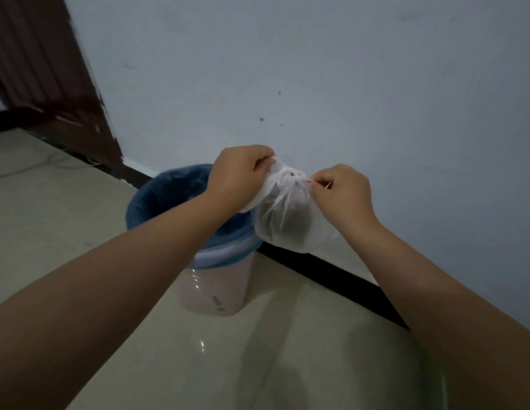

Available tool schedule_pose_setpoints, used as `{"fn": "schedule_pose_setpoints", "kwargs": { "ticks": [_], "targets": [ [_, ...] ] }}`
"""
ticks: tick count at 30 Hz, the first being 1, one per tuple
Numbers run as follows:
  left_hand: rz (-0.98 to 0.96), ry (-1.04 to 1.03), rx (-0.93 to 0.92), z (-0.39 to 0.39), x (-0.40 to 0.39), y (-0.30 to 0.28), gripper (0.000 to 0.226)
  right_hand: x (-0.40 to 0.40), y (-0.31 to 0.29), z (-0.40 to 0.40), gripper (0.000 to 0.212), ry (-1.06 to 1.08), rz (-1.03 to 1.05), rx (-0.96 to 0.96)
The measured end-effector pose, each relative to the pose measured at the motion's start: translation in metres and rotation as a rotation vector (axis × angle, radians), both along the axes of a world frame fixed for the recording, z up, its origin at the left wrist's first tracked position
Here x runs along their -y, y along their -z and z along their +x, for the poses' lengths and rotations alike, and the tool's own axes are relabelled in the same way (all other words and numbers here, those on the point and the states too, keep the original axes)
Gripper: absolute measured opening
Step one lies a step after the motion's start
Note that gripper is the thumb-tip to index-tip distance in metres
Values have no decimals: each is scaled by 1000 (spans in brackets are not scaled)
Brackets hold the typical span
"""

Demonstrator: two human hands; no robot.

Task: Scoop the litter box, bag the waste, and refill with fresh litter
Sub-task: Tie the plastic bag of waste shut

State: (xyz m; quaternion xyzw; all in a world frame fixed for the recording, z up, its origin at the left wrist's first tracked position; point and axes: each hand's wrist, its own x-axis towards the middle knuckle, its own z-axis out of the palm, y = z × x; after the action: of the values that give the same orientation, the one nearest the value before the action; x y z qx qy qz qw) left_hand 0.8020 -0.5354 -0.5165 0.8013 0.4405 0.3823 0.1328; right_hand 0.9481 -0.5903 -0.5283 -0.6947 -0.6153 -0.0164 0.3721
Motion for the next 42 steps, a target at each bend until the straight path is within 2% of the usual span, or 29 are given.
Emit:
{"fn": "schedule_pose_setpoints", "kwargs": {
  "ticks": [2, 5, 9, 11, 13, 15, 19, 21, 23, 26, 29, 32, 36, 40, 42],
  "targets": [
    [16, -62, -17, -24, -17, -13, 25, -27, -12, -19, 21, -34, 8, 58],
    [-65, -161, 28, -54, -36, -12, 26, -64, -13, -50, 23, -44, -20, 116],
    [-224, -269, 71, -78, -54, 20, 26, -91, 18, -82, 41, -84, -134, 153],
    [-285, -295, 75, -83, -60, 42, 26, -93, 41, -89, 40, -103, -210, 223],
    [-322, -307, 8, -86, -65, 63, 27, -89, 66, -93, 38, -164, -247, 279],
    [-336, -314, -46, -87, -70, 80, 27, -81, 89, -95, 47, -242, -209, 334],
    [-455, -302, -185, -87, -82, 91, 27, -80, 105, -89, 46, -218, -136, 273],
    [-503, -300, -305, -90, -82, 92, 25, -78, 109, -88, 42, -220, -5, 243],
    [-472, -302, -382, -95, -73, 91, 27, -73, 115, -87, 38, -200, 120, 183],
    [-324, -288, -520, -104, -46, 91, 34, -68, 125, -81, 42, -209, 219, 173],
    [-258, -283, -619, -114, -14, 98, 40, -67, 132, -77, 43, -188, 221, 193],
    [-399, -285, -669, -118, 10, 99, 49, -61, 127, -77, 43, -192, 43, 297],
    [-633, -235, -841, -114, 19, 68, 54, -48, 95, -78, 49, -239, -371, 511],
    [-744, -205, -879, -120, 42, 1, 55, -35, 16, -98, 61, -282, -654, 526],
    [-739, -210, -875, -136, 58, -43, 55, -25, -33, -116, 56, -336, -766, 530]
  ]
}}
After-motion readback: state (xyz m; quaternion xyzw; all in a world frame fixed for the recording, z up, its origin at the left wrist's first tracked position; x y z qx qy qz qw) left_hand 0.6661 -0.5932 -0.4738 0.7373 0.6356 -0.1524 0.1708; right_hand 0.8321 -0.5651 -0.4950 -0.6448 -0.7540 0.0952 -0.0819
